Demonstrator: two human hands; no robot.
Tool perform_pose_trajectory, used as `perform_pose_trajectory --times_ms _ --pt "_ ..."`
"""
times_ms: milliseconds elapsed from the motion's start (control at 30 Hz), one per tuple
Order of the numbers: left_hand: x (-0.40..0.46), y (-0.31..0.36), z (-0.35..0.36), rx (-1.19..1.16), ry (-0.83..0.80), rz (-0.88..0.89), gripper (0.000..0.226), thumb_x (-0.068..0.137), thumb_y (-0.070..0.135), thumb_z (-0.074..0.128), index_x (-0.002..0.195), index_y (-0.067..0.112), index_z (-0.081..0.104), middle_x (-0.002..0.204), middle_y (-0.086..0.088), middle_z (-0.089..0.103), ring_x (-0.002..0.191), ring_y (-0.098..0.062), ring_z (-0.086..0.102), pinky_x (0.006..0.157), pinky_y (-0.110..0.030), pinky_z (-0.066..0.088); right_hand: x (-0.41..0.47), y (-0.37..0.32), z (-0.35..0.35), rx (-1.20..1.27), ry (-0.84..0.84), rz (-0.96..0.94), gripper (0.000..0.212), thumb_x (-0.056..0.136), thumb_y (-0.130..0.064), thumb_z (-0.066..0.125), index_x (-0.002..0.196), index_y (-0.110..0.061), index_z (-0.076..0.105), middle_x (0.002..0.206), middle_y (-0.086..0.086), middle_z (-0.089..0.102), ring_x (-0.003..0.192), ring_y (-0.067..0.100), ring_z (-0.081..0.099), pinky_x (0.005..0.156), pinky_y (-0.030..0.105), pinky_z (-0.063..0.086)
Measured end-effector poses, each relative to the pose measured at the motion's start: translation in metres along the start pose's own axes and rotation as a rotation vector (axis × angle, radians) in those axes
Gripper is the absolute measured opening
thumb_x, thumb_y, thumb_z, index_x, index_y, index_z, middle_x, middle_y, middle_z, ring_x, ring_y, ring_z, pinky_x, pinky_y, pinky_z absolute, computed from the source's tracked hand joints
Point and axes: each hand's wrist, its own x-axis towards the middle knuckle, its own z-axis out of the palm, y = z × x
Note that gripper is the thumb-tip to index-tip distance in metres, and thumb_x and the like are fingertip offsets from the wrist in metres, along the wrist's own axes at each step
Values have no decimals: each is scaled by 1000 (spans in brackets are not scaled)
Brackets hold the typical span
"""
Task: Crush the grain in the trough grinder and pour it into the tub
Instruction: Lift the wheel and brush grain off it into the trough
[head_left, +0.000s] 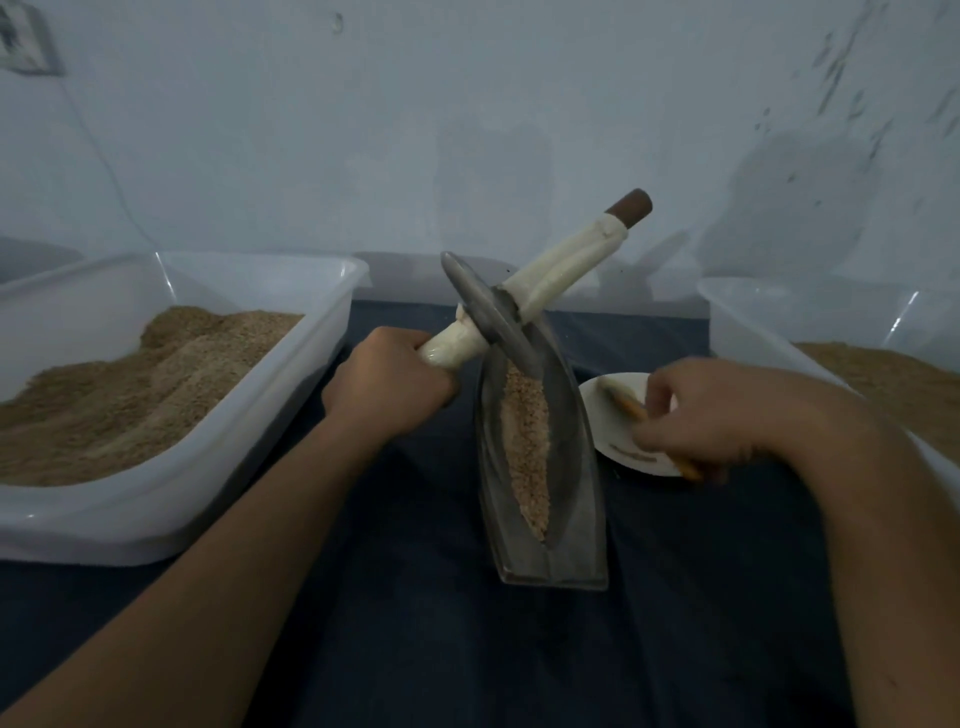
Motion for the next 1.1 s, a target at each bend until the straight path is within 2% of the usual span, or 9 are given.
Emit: perform_pose_trajectory --times_ms 133,200,300,467,533,633,733,900,1100 --pt "1 0 1 -88 -45 -24 19 54 32 70 67 46 68 47 11 58 58 -23 61 61 -37 50 0 8 -13 211 288 -35 15 95 -42 65 95 -27 62 57 -15 69 49 4 67 53 27 48" --pt "1 0 3 -129 -49 -32 17 52 31 71 63 43 69 47 9 57 55 -24 58 59 -39 49 -4 10 -19 279 390 -58 6 92 -33 65 89 -29 66 59 -13 70 49 5 68 59 30 49" --pt "2 -1 5 -184 -42 -51 16 50 28 72 62 38 70 52 3 58 54 -26 54 58 -40 47 -9 10 -22 360 590 -85 12 89 -25 62 80 -26 70 58 -9 71 49 7 68 61 31 49" --pt "4 -3 9 -275 -56 -81 16 48 25 73 60 35 70 51 0 57 52 -24 51 55 -37 43 -8 1 -16 527 858 -158 18 88 -29 65 76 -17 70 64 3 70 62 23 70 69 45 62" --pt "4 -3 11 -297 -67 -89 16 48 25 73 60 35 70 49 1 55 50 -23 50 54 -35 43 -3 -4 -12 587 975 -206 24 92 -35 62 79 -16 68 67 5 69 64 21 68 67 36 60" --pt "4 -4 13 -313 -75 -93 18 48 25 73 60 37 70 47 4 54 49 -21 49 54 -33 42 1 -16 -6 600 1116 -288 23 99 -35 57 84 -19 64 69 -5 65 67 10 63 56 10 44" --pt "3 -5 15 -328 -72 -89 13 48 24 72 55 34 68 45 6 51 46 -18 47 51 -31 40 5 -30 7 622 1133 -404 18 103 -31 56 88 -23 61 67 -10 61 66 9 61 55 9 42" --pt "2 -2 14 -390 -69 -81 9 50 21 70 55 28 66 46 3 50 41 -14 42 49 -31 37 15 -47 29 560 1043 -586 19 107 -27 54 94 -15 61 62 -7 54 55 9 54 49 17 39" --pt "2 0 14 -460 -92 -67 14 52 16 68 52 31 66 48 2 50 40 -11 41 44 -28 34 30 -47 44 512 919 -573 18 106 -25 53 91 -17 57 61 -8 52 54 7 52 49 18 35"
